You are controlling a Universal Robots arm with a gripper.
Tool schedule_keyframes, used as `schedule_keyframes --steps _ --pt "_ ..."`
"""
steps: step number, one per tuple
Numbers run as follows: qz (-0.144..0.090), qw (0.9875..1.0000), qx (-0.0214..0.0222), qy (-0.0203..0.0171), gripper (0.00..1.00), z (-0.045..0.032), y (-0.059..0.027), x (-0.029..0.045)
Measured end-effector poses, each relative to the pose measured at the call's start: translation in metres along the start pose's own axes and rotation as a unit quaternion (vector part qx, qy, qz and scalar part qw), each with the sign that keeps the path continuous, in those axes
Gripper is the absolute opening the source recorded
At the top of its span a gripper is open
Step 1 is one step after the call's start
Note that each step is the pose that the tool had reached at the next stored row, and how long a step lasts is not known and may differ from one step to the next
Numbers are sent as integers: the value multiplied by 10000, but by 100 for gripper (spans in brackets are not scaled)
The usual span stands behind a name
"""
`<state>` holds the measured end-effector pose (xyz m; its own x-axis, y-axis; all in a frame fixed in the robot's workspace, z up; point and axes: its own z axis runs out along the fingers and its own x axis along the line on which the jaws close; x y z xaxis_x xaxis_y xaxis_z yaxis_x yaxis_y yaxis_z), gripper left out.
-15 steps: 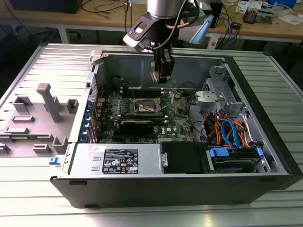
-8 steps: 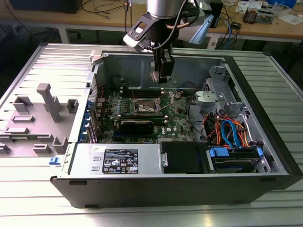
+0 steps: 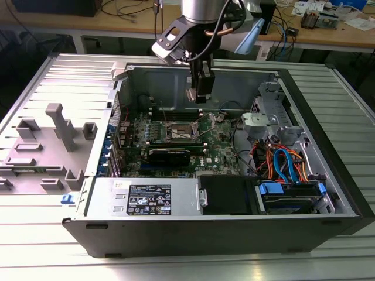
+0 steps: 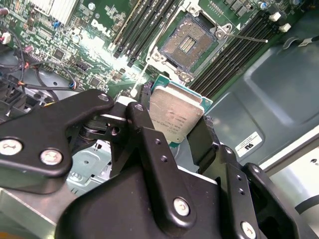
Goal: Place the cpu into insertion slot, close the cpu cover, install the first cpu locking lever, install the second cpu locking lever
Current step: 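Place the cpu into insertion slot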
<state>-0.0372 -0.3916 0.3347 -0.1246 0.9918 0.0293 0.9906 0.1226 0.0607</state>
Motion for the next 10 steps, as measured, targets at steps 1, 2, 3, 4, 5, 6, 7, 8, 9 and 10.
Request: schedule_keyframes --steps 1,2,3,4,5,6,7,8,9,10 --pt "32 10000 -1 -2 55 1 -2 0" --pt "48 10000 -2 -3 55 1 -6 0" --pt "56 10000 -2 -3 55 3 -6 1" --pt "61 10000 -2 -3 55 3 -6 1" --pt "65 10000 -2 -4 55 3 -6 1" --pt "69 10000 -2 -4 55 4 -7 1" --pt "73 10000 -3 -4 55 4 -7 1" --pt "78 10000 -3 -4 55 5 -7 1" --pt "85 10000 -3 -4 55 7 -7 1" --pt "99 10000 -4 -5 55 9 -7 1"
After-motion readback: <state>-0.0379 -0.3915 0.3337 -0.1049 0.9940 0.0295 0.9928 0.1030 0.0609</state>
